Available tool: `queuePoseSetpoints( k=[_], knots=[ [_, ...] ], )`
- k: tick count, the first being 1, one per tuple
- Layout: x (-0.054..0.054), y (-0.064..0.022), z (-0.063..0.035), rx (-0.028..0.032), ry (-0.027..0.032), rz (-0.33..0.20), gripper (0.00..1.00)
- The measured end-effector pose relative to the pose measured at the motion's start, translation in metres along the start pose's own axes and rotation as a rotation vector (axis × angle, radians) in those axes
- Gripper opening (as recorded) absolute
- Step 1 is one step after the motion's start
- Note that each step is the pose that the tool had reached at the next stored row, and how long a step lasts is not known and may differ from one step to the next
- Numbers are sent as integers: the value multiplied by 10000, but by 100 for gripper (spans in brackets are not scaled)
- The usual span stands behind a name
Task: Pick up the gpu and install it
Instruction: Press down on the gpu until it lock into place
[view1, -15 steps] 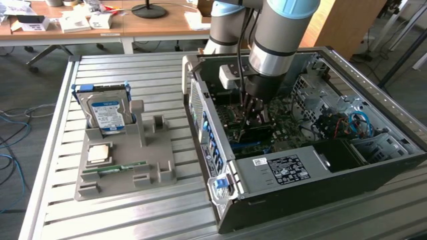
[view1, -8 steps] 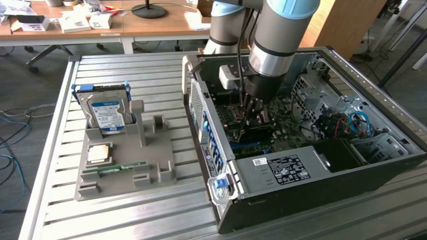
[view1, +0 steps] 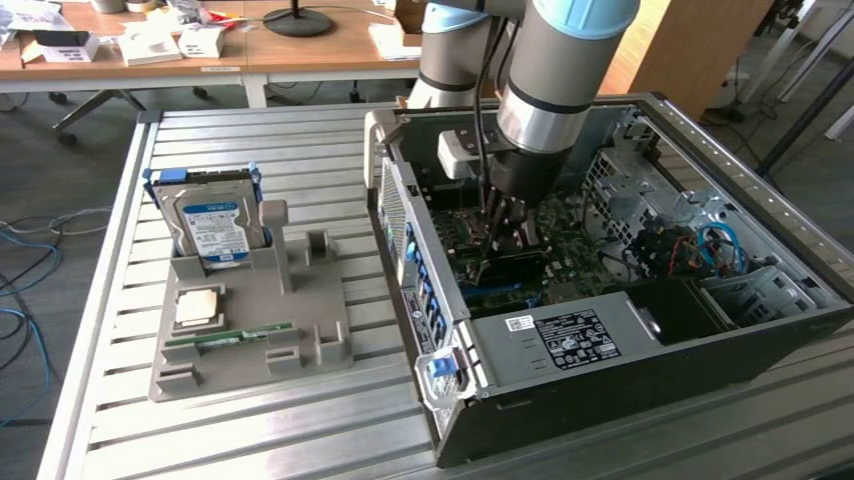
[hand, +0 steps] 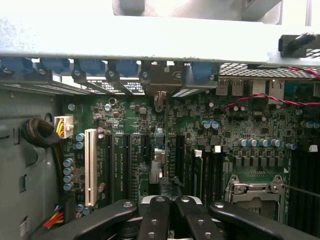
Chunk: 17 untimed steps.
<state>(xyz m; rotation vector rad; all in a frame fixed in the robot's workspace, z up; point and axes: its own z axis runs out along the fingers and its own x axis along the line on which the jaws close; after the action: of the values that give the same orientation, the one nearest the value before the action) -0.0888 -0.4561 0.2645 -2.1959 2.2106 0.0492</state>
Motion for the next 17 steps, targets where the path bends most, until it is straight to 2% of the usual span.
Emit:
queuePoseSetpoints(
  k=[3,4,17],
  knots=[
    [-1,0,4,1,-3,0,11],
    [-2,-1,11,9,-20,0,11],
    [0,0,16,1,-3,0,11]
  ],
)
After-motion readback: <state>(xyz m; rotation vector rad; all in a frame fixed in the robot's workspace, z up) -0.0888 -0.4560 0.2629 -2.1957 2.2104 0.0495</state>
